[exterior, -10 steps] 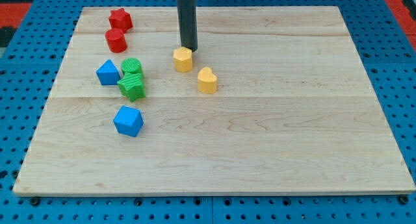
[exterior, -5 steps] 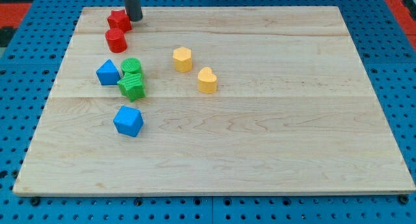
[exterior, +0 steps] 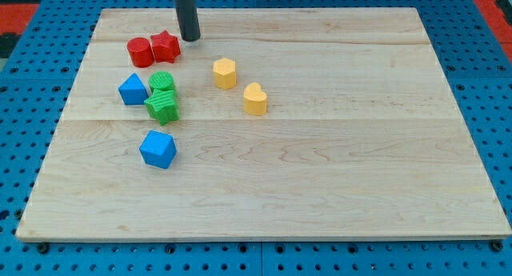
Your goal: Move the red blocks in between the green and yellow blocks
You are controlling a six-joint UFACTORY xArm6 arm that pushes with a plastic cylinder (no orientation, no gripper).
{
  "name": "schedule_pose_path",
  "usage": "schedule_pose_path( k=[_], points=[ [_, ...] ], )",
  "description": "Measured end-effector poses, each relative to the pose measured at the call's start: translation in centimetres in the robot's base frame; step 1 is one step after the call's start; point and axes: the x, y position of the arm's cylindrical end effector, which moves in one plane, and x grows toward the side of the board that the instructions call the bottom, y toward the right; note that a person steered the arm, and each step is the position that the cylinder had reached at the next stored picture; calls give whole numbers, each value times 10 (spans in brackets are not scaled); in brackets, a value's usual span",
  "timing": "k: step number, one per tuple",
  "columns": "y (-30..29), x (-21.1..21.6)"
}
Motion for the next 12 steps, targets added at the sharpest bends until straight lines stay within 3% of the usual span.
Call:
schedule_pose_path(
  k=[1,2,5,6,7,8,10,11,12],
  points=[
    [-56,3],
    [-36,53],
    [14,116],
    [-10,87],
    [38,101],
    [20,81],
    [-87,11],
    [-116,22],
    [-92,61]
  ],
)
